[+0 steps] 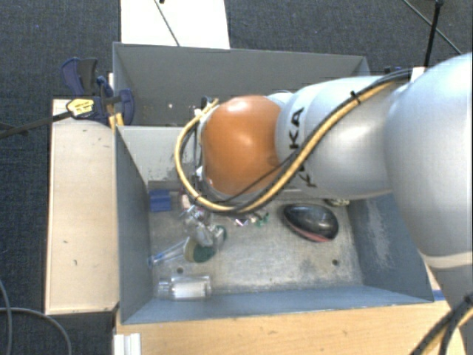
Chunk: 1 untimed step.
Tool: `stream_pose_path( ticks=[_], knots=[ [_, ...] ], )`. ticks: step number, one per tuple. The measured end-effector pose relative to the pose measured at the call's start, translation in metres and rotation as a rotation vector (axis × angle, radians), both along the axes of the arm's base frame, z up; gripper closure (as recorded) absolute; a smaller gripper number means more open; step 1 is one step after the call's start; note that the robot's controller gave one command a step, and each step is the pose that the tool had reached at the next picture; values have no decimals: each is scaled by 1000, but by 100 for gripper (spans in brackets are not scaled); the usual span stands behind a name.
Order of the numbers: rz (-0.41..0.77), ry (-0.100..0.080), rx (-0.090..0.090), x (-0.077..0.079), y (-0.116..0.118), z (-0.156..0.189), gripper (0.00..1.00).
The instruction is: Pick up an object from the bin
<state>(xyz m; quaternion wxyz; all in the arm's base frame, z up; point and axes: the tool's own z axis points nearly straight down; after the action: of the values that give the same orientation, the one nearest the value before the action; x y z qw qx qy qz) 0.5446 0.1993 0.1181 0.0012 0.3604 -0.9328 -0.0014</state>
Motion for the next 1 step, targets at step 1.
stream_pose_path(
  ticks=[1],
  knots=[
    [43, -30, 9, -14, -4, -18, 100]
  ],
)
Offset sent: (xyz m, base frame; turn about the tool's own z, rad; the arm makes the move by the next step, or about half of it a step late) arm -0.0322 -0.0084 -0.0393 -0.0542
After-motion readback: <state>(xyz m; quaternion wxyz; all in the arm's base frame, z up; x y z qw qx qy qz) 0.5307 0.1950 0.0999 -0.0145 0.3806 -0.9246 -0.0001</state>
